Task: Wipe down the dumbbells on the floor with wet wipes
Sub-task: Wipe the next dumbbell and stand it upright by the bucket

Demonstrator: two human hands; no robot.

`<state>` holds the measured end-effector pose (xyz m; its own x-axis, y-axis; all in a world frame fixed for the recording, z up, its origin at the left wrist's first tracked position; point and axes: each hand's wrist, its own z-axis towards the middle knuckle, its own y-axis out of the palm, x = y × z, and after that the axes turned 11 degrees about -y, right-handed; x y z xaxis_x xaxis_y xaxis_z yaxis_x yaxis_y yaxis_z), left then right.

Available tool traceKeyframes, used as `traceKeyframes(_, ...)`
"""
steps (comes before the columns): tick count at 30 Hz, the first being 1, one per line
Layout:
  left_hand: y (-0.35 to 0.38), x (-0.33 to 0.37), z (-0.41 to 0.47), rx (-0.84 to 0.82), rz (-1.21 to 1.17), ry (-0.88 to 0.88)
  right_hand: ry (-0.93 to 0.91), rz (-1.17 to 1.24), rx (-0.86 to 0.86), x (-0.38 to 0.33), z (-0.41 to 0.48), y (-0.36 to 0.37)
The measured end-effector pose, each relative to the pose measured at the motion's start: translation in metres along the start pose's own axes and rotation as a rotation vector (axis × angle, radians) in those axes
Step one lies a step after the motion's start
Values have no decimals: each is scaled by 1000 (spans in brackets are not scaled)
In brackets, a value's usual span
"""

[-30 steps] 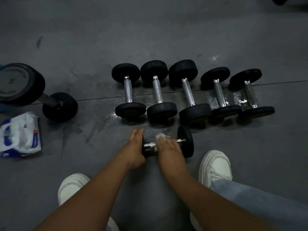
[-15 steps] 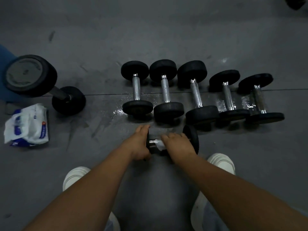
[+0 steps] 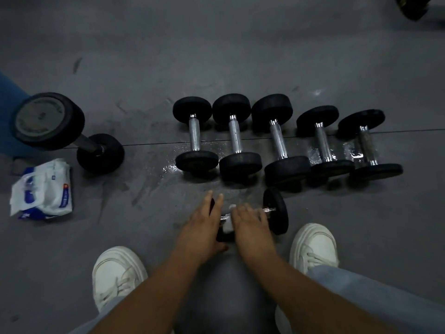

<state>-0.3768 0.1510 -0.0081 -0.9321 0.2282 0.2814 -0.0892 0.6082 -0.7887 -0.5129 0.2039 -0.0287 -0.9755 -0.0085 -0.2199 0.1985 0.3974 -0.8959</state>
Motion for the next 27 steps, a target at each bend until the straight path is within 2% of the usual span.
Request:
traceKeyframes(3,1,1,1,39,61,-32,-63,27,179,13,-4,9)
traceKeyframes(6,-1,0,8,26,40,-33,110,54,208,10,-7,2)
traceKeyframes(8,-6,-1,15,3,13,-12,-18,14,207,-5,-9,5)
traceKeyframes(9,-9,-2,18,-12,2,-5,-94,-3,190,-7,-8,5)
traceKeyframes(10,-11,-2,21,-28,-4,-4,-83,0,182,-4,-6,4)
traceKeyframes(12,-15,-5,27,-51,-22,0,108,52,193,3,-2,0)
traceKeyframes(13,-15,-6,29,-62,-38,15,125,64,193,2,-1,0)
traceKeyframes(16,-12,-12,30,-65,-134,24,-113,33,125,-5,0,7)
traceKeyframes(19,-4,-20,24,-26,-257,5,47,78,159,18,6,-3)
traceKeyframes(20,-2,-22,21,-21,-270,11,28,82,164,19,5,-4)
traceKeyframes(23,1,-21,16,-33,-210,18,-306,-14,79,9,6,-1)
traceKeyframes(24,-1,-20,15,-40,-164,14,-319,-25,49,12,11,-7)
traceKeyframes(27,-8,-18,14,-23,36,16,-176,-40,-56,26,22,-24)
